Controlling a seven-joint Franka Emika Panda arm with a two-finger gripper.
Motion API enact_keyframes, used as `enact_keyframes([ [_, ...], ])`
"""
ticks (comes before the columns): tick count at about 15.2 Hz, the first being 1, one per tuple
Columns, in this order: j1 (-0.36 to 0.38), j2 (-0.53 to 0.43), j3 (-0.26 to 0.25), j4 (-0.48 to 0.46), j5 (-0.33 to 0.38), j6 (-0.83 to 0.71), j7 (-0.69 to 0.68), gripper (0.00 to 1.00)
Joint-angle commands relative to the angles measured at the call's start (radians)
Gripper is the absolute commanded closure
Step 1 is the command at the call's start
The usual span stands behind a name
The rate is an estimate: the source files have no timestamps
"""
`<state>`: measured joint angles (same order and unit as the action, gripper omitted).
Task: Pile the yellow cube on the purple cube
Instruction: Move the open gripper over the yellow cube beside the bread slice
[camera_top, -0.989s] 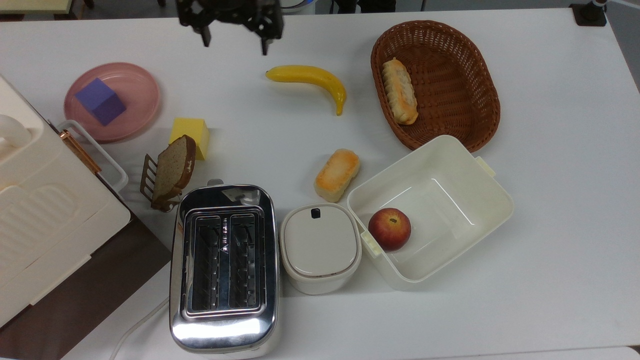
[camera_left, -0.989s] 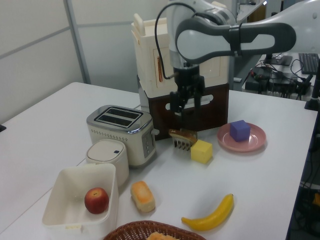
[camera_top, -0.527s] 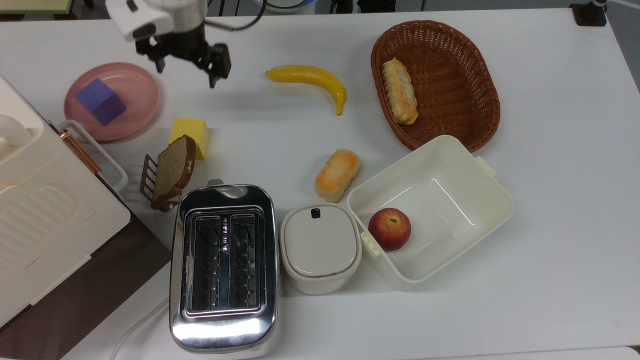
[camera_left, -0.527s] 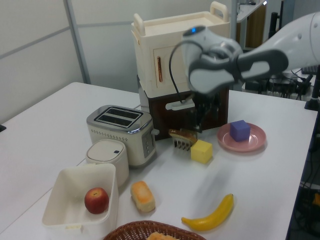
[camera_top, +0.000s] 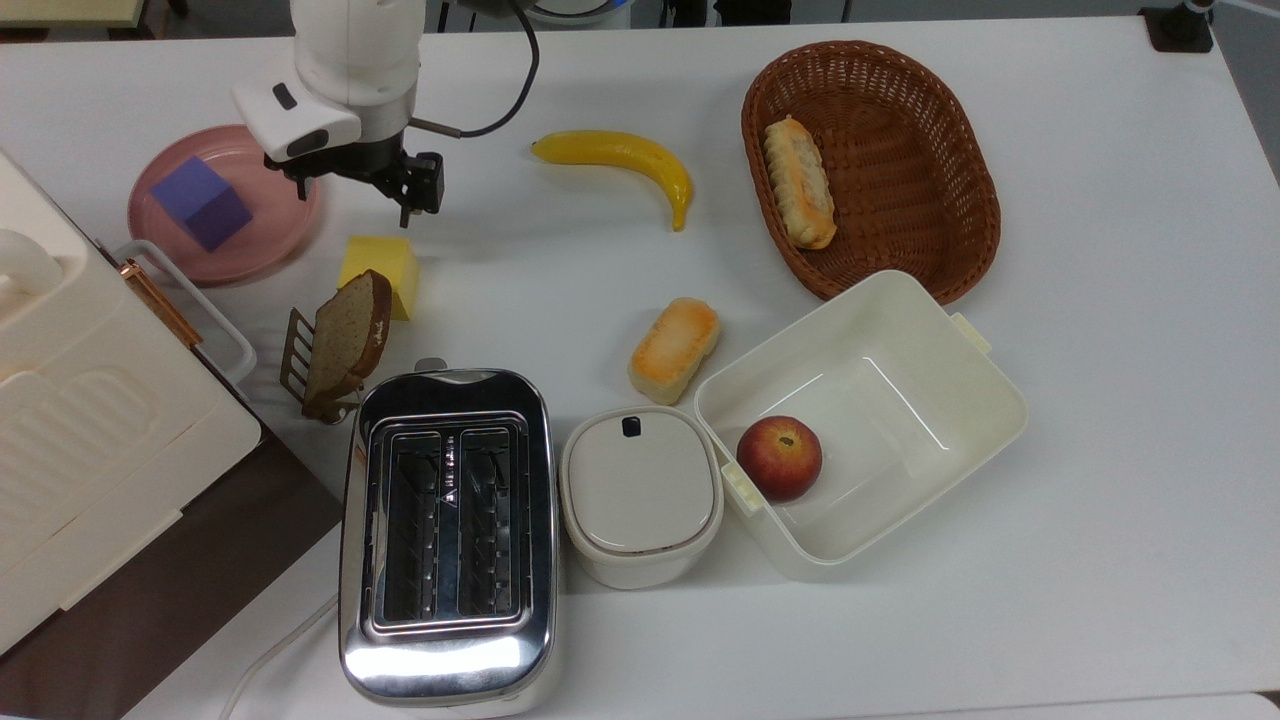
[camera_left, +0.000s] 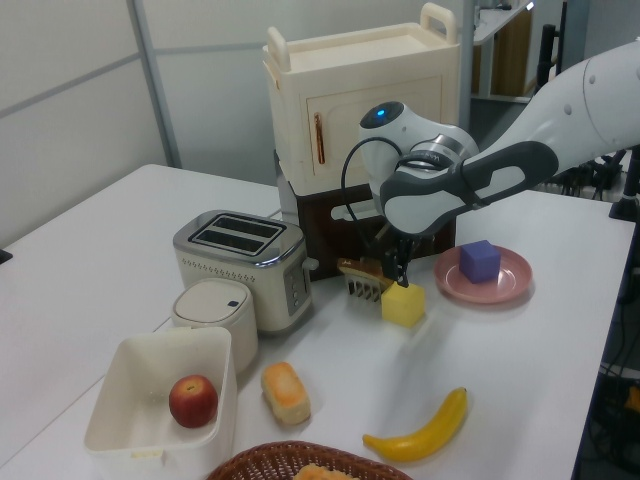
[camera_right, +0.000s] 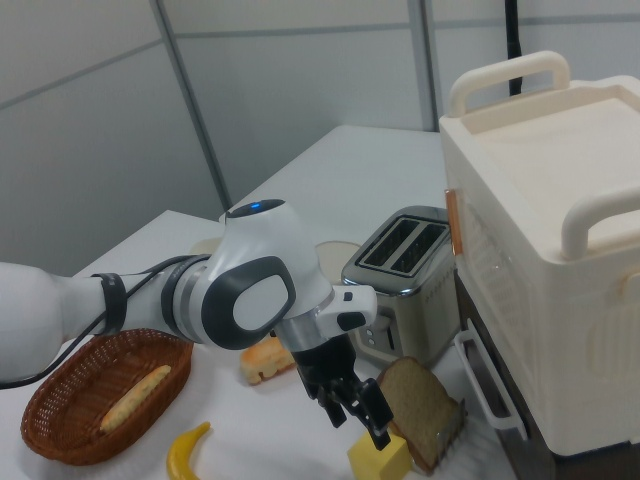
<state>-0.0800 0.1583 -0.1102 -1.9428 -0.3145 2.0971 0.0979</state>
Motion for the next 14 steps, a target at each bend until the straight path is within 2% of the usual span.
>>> enact_keyframes([
  [1, 0.000, 0.018, -0.005, -0.013, -0.020, 0.066, -0.040, 0.00],
  [5, -0.015, 0.035, -0.003, -0.015, 0.018, 0.112, -0.026, 0.00],
  [7, -0.020, 0.035, -0.005, -0.013, 0.127, 0.121, -0.041, 0.00],
  [8, -0.021, 0.037, -0.005, -0.013, 0.152, 0.123, -0.046, 0.00],
  [12, -0.040, 0.040, -0.005, -0.013, 0.208, 0.126, -0.081, 0.00],
  [14, -0.041, 0.050, -0.005, -0.010, 0.212, 0.127, -0.093, 0.00],
])
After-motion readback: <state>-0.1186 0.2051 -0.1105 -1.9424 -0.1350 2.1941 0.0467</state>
